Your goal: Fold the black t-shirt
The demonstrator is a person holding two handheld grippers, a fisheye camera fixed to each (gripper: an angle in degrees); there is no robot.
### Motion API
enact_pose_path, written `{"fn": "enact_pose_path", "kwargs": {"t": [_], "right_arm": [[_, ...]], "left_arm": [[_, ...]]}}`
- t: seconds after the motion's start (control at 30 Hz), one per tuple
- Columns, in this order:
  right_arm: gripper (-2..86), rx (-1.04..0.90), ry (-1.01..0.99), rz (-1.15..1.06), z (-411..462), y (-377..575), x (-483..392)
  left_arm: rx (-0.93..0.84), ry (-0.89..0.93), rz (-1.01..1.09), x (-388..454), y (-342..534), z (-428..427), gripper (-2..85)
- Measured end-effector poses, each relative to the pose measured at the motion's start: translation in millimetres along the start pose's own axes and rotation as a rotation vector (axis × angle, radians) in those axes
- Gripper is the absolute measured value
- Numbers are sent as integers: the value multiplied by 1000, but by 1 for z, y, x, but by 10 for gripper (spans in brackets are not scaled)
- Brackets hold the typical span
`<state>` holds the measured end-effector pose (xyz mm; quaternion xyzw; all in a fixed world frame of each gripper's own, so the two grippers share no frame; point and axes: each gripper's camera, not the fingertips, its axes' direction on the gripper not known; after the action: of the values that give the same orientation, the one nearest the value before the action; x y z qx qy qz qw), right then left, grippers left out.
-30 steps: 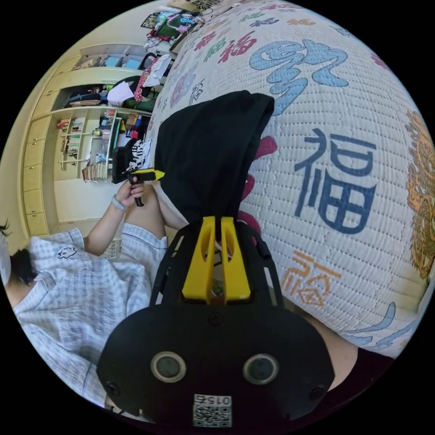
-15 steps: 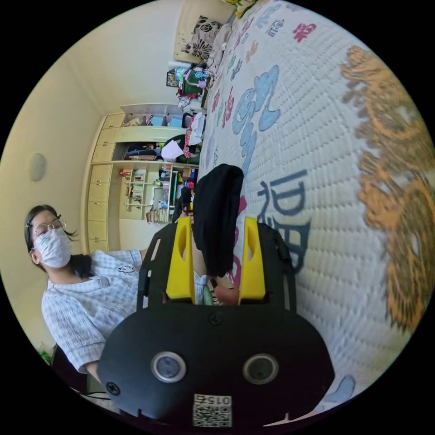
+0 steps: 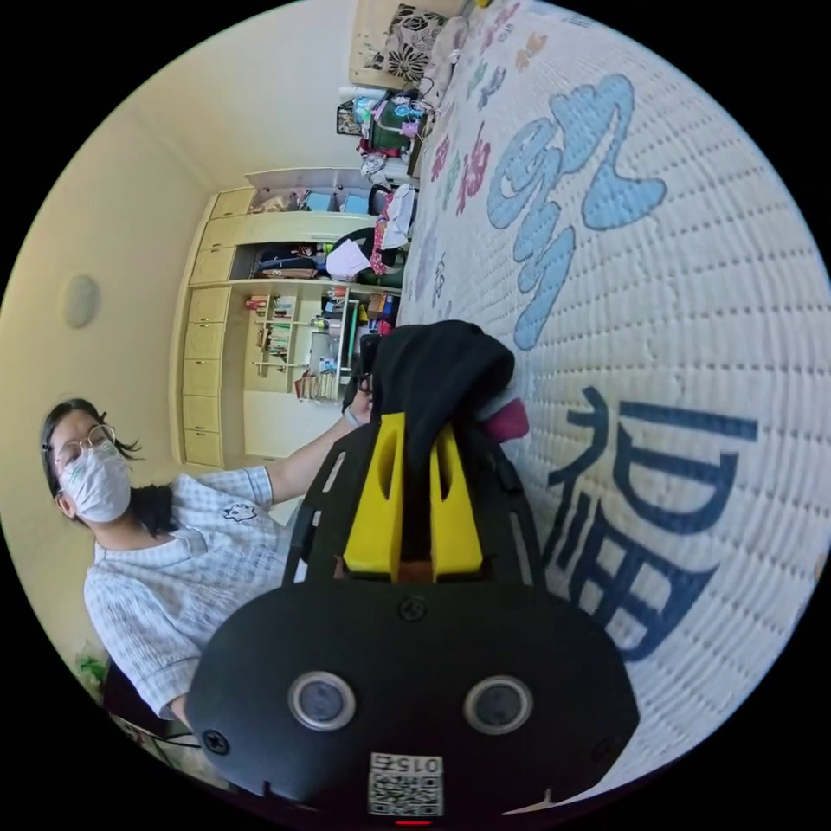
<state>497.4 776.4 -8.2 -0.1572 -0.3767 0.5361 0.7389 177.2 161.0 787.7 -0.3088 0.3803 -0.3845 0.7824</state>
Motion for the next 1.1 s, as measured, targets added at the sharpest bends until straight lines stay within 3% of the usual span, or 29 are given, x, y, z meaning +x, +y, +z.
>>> {"fn": "enact_pose_path", "kwargs": {"t": [0.27, 0.33, 0.47, 0.6, 0.83, 1.1], "right_arm": [[48, 14, 80, -80, -57, 21, -58], [48, 7, 140, -58, -69, 22, -63], [46, 15, 270, 49, -83, 32, -46], [56, 102, 155, 65, -93, 45, -32], [112, 110, 229, 89, -110, 64, -34], [90, 57, -15, 128, -77, 37, -19]], "left_arm": [[-30, -34, 59, 74, -22, 41, 26], [-15, -137, -5, 70, -30, 47, 43], [83, -122, -20, 78, -30, 35, 91], [15, -353, -7, 104, -47, 52, 176], [-179, -337, -30, 88, -98, 95, 186], [-158, -209, -22, 88, -117, 110, 152]]}}
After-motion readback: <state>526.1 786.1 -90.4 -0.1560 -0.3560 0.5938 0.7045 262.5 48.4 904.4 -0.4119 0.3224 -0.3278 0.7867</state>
